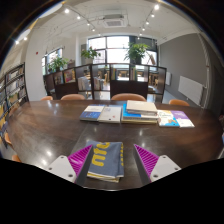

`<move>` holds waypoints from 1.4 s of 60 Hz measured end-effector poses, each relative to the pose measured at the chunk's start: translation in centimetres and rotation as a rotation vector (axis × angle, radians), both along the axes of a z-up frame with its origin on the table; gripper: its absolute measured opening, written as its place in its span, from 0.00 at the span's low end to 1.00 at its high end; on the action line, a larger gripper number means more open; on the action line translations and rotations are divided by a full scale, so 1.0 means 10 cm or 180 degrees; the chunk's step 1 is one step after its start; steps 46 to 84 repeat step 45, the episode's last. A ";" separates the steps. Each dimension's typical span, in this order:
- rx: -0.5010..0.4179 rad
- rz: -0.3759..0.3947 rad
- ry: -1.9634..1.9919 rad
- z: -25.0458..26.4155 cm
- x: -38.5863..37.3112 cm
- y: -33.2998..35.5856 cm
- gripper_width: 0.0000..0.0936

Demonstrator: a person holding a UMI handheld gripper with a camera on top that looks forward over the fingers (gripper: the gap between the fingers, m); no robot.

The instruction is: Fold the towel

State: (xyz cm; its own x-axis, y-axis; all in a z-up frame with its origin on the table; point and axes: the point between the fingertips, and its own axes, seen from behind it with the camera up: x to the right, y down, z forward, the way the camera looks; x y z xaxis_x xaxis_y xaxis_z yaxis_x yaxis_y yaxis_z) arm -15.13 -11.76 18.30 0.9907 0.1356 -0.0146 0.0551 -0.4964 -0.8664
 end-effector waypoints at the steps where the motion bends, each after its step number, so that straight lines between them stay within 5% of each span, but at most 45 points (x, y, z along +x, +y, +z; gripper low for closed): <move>1: 0.0025 0.0001 -0.0005 0.06 0.01 -0.05 0.85; 13: 0.0218 0.0000 -0.0049 0.50 0.14 -0.77 0.85; 34: 0.0148 -0.0005 -0.0106 0.49 0.33 -1.75 0.85; 84: 0.0143 -0.0014 -0.0153 0.49 0.42 -1.98 0.85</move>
